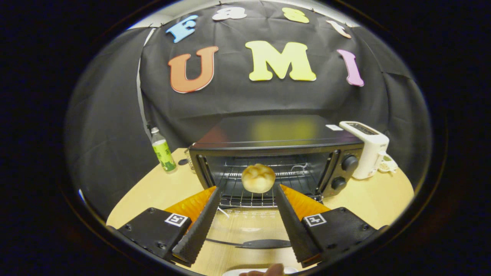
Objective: Open the toaster oven, put the food inside, and close the toaster oven door.
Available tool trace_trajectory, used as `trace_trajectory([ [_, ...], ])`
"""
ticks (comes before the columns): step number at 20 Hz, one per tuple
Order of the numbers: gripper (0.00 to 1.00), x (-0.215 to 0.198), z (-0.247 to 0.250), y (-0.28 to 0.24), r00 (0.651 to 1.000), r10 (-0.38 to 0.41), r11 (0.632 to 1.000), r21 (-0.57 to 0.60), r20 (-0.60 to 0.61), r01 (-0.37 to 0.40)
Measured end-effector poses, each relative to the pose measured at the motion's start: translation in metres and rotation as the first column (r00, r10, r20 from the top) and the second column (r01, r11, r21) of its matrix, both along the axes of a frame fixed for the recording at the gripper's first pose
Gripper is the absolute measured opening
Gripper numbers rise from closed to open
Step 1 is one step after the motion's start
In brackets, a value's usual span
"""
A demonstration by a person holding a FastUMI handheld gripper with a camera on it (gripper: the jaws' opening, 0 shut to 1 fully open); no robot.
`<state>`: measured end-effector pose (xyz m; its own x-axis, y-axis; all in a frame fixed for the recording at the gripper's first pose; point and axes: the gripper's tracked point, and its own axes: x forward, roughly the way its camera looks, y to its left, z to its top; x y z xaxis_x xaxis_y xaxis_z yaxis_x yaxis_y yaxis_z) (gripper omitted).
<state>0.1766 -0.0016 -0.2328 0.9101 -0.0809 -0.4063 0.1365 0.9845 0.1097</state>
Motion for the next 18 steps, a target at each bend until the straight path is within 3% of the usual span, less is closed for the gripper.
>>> trace_trajectory([
  [3, 0.99, -0.032, 0.015, 0.006, 0.999, 0.009, 1.0, -0.024, 0.04, -0.008],
  [6, 1.0, -0.058, 0.003, 0.011, 0.999, 0.034, 0.998, -0.054, 0.0, -0.034],
  [11, 1.0, -0.082, -0.051, 0.01, 0.99, 0.058, 0.998, -0.03, -0.125, -0.063],
  [18, 1.0, -0.086, -0.113, 0.01, 0.949, 0.083, 0.997, 0.032, -0.304, -0.076],
])
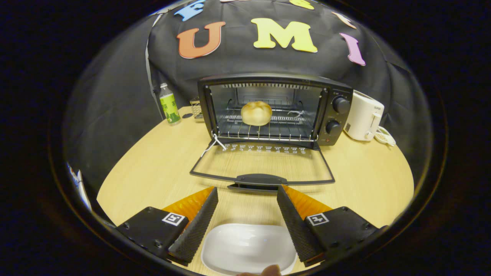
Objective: Open the toaster oven, put the food inside, and close the toaster oven door.
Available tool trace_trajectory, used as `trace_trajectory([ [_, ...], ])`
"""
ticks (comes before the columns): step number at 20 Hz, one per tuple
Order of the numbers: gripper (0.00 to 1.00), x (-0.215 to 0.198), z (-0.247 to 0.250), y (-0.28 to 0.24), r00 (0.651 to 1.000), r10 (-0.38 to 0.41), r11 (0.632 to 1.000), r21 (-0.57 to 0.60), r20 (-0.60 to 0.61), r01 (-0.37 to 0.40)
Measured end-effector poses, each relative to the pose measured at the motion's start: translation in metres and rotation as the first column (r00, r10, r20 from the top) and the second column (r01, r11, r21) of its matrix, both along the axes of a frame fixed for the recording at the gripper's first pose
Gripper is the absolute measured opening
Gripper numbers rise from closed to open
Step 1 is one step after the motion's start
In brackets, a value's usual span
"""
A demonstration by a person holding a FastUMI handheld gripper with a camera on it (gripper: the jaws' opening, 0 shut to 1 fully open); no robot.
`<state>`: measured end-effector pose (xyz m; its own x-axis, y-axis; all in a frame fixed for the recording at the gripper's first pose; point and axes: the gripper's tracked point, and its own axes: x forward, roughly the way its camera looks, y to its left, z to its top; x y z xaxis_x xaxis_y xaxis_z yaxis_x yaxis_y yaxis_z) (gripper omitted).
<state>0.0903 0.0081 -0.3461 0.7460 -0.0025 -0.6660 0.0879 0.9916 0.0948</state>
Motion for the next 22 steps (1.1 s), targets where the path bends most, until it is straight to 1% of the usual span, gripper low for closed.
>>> trace_trajectory([
  [6, 1.0, 0.003, -0.031, -0.003, 0.995, -0.013, 1.0, 0.021, -0.096, 0.015],
  [9, 1.0, 0.007, -0.041, -0.003, 0.992, -0.011, 0.999, 0.031, -0.124, 0.015],
  [14, 1.0, 0.01, -0.046, -0.004, 0.984, -0.005, 1.0, -0.013, -0.179, 0.003],
  [15, 1.0, 0.009, -0.046, -0.004, 0.982, -0.013, 1.0, -0.01, -0.189, 0.011],
  [18, 1.0, 0.011, -0.043, -0.004, 0.975, -0.048, 0.997, 0.056, -0.219, 0.061],
  [22, 0.99, 0.013, -0.037, -0.003, 0.955, -0.068, 0.98, 0.16, -0.289, 0.118],
])
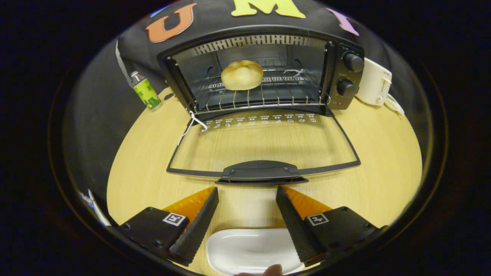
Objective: Open the toaster oven, put the food inside, and close the toaster oven door.
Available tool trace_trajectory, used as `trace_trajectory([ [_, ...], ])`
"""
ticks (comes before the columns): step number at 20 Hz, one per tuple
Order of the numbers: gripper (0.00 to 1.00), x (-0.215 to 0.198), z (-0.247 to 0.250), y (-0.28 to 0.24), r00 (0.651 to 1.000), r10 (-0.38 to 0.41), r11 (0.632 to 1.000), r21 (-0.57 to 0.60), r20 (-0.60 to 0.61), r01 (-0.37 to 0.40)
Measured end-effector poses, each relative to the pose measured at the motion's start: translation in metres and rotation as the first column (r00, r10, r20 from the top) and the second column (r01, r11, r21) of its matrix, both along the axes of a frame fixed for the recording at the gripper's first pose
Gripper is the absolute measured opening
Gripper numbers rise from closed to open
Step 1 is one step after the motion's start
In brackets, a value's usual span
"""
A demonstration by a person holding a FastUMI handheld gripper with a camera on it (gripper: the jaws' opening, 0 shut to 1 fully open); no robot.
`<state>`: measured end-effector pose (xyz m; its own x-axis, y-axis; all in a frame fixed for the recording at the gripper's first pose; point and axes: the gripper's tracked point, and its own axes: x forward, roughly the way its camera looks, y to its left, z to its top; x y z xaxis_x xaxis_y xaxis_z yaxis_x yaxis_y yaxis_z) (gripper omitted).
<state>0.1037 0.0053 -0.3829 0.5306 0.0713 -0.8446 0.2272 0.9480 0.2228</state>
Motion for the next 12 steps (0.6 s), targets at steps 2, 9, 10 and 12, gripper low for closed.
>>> trace_trajectory([
  [2, 0.99, 0.002, 0.0, -0.001, 0.999, -0.014, 1.0, 0.019, -0.03, 0.014],
  [9, 0.98, 0.004, 0.002, -0.001, 1.0, 0.003, 1.0, -0.013, -0.014, -0.003],
  [10, 0.98, 0.004, 0.005, -0.001, 1.0, 0.001, 1.0, -0.023, 0.005, -0.001],
  [12, 0.98, 0.003, 0.015, -0.002, 0.999, 0.004, 0.999, -0.048, 0.035, -0.002],
])
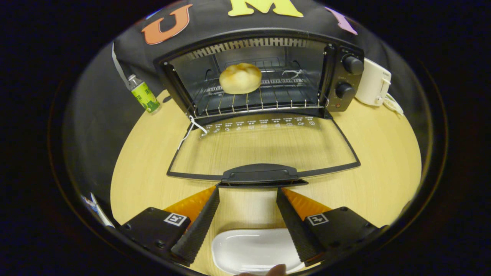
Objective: Open the toaster oven, put the food inside, and close the toaster oven door.
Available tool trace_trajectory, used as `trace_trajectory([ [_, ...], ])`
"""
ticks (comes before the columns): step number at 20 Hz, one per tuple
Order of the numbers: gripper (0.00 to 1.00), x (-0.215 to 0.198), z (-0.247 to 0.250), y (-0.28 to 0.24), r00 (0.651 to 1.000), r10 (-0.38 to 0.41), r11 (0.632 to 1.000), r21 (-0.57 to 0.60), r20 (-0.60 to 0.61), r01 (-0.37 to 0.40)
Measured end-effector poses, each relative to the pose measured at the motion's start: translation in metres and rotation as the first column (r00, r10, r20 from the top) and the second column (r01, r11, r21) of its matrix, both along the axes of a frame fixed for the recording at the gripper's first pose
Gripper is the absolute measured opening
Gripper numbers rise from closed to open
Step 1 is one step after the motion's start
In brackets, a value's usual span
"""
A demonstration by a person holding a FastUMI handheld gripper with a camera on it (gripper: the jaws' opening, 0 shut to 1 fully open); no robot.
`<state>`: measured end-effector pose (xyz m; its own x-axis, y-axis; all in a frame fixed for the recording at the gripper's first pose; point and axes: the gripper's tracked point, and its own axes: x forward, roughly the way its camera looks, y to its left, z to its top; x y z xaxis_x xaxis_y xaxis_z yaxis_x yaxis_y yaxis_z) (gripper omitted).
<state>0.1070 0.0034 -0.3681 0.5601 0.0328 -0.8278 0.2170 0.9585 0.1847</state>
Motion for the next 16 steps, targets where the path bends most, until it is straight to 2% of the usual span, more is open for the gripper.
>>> trace_trajectory([
  [2, 0.98, -0.001, 0.015, 0.001, 0.999, 0.021, 0.999, -0.03, 0.037, -0.02],
  [6, 0.99, 0.005, 0.063, 0.001, 0.98, 0.041, 0.994, -0.103, 0.196, -0.021],
  [9, 0.99, 0.01, 0.078, 0.004, 0.971, 0.01, 0.997, -0.079, 0.238, 0.009],
  [12, 0.99, 0.013, 0.088, 0.007, 0.962, 0.013, 0.995, -0.096, 0.273, 0.014],
  [16, 0.99, 0.027, 0.125, 0.006, 0.922, -0.013, 0.994, -0.094, 0.387, 0.053],
])
